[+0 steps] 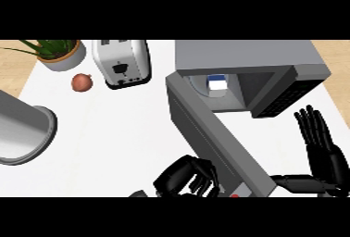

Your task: Pick up the milk, place it into the microwave and close the microwave

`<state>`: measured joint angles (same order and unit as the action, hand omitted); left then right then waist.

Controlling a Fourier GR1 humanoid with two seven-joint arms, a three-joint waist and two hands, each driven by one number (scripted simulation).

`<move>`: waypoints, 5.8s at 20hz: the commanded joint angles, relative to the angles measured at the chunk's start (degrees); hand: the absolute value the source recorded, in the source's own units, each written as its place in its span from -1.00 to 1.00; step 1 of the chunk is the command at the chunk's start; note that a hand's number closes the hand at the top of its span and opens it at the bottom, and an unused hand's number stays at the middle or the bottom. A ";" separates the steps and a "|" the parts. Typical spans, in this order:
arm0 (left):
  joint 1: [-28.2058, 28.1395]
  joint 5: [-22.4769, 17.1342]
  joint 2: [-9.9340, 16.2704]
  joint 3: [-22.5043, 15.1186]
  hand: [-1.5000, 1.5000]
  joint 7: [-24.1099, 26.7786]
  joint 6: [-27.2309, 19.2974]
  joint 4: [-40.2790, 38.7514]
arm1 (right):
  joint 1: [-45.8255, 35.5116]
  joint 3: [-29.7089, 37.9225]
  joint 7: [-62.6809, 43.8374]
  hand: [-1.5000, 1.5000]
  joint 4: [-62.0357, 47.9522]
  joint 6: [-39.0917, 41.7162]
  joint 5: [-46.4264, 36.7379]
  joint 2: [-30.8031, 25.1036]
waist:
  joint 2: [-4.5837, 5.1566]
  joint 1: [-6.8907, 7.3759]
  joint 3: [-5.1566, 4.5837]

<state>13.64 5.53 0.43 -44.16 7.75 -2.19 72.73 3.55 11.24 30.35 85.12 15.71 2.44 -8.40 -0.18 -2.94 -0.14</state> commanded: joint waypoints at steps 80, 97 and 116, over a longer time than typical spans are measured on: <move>40.88 -60.63 -0.43 0.80 1.00 28.45 -34.23 -28.71 | -8.91 3.08 -30.19 -1.00 24.37 15.86 43.44 -20.65 | 5.33 -16.07 0.05; 41.77 -63.86 -0.43 -0.87 1.00 31.35 -33.44 -30.34 | -10.03 1.37 -33.04 -1.00 24.77 19.16 50.79 -23.69 | 5.62 -15.89 0.12; 43.05 -64.67 -0.43 -5.82 1.00 29.97 -36.07 -35.62 | -11.89 1.63 -34.32 -1.00 24.66 21.97 58.21 -26.78 | 5.13 -15.02 0.48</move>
<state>52.85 -57.98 -0.04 -51.87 41.95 -37.45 45.09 -8.22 13.22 -3.75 109.87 36.62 58.72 -34.76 4.16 -18.10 0.36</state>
